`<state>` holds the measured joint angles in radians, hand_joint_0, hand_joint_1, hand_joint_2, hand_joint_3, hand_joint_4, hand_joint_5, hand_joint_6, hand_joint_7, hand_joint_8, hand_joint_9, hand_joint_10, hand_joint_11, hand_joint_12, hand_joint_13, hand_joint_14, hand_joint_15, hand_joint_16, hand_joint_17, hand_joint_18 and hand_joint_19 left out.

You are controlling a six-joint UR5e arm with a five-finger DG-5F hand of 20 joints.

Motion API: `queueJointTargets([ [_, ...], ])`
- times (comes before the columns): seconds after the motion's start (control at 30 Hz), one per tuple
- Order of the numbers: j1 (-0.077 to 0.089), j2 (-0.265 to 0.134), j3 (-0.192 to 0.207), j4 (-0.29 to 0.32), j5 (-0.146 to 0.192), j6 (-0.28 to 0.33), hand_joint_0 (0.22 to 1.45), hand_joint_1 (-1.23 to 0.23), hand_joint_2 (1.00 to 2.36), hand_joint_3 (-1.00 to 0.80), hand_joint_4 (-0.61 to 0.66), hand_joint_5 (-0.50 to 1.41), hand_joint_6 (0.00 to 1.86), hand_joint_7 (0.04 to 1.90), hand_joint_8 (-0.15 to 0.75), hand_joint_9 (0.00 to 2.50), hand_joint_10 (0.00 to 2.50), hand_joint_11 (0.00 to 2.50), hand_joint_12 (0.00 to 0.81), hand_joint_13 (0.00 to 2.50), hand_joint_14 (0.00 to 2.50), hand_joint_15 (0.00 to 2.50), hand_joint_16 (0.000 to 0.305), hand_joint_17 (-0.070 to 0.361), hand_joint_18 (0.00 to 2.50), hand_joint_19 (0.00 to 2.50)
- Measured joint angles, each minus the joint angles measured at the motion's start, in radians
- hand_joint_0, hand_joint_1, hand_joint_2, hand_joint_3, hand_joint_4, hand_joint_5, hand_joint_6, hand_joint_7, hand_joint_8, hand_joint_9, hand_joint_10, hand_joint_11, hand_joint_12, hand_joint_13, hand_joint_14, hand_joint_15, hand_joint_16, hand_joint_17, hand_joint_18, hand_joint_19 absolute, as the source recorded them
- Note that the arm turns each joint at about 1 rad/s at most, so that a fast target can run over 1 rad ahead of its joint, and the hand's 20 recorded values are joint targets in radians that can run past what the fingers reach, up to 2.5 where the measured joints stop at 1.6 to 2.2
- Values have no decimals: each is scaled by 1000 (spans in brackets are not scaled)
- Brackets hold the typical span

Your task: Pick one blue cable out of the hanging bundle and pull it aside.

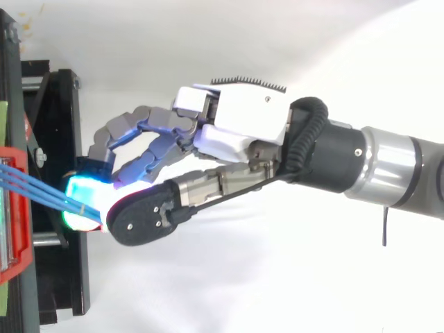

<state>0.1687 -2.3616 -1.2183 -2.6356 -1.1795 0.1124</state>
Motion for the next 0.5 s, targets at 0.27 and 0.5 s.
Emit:
queueJointTargets([
  [0.27, 12, -9, 8, 12, 11, 5, 585, -752, 1010, -384, 86, -193, 817, 766, 266, 903, 17, 606, 336, 769, 15, 388, 47, 105, 724, 568],
  [0.5, 20, -8, 8, 20, 13, 4, 674, -837, 1016, -312, 3, -203, 865, 758, 267, 904, 20, 643, 330, 790, 15, 401, 45, 101, 768, 558],
])
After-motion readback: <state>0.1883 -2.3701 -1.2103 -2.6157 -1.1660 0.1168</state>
